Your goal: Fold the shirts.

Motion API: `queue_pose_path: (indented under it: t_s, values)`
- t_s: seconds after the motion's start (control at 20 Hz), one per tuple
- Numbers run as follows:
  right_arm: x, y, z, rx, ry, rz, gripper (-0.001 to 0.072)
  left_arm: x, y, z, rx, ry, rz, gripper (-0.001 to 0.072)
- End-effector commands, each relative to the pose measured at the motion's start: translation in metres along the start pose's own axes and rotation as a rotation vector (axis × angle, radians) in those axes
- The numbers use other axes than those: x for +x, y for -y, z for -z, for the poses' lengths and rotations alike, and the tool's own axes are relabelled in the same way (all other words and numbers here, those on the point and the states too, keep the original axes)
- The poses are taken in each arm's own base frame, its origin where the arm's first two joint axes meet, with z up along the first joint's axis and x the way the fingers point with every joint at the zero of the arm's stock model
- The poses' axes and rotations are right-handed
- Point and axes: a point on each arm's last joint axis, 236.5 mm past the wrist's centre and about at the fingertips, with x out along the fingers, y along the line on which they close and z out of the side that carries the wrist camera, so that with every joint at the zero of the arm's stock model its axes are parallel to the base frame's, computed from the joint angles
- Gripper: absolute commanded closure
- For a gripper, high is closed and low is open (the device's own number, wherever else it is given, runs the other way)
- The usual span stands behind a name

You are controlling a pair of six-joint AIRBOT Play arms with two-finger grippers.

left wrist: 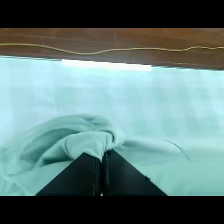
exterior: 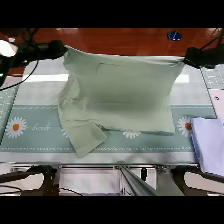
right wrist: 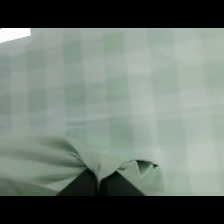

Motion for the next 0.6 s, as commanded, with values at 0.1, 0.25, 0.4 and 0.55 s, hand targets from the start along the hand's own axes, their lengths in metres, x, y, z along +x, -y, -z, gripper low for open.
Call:
queue_pose_path:
  t_s: [0.1, 0.25, 0.4, 0.55]
  values:
    - [0.11, -0.006, -0.002, 0.207, -0.114, -0.157, 0.0297, 0.066, -0.025, 0.032, -0.142, -0.098, -0.012, 0.0575]
    - [0.101, 0.007, 0.018, 0.191, -0.216, -0.163, 0.03, 0.048, -0.036, 0.063, -0.114, -0.275, -0.008, 0.0199]
    - [0.047, 0.056, 0.058, 0.129, -0.411, -0.054, 0.03, -0.016, -0.093, 0.107, -0.138, -0.557, -0.073, 0.02]
    - [-0.016, 0.125, 0.096, 0.122, -0.509, 0.21, 0.03, -0.073, -0.114, 0.125, -0.312, -0.593, 0.019, 0.02]
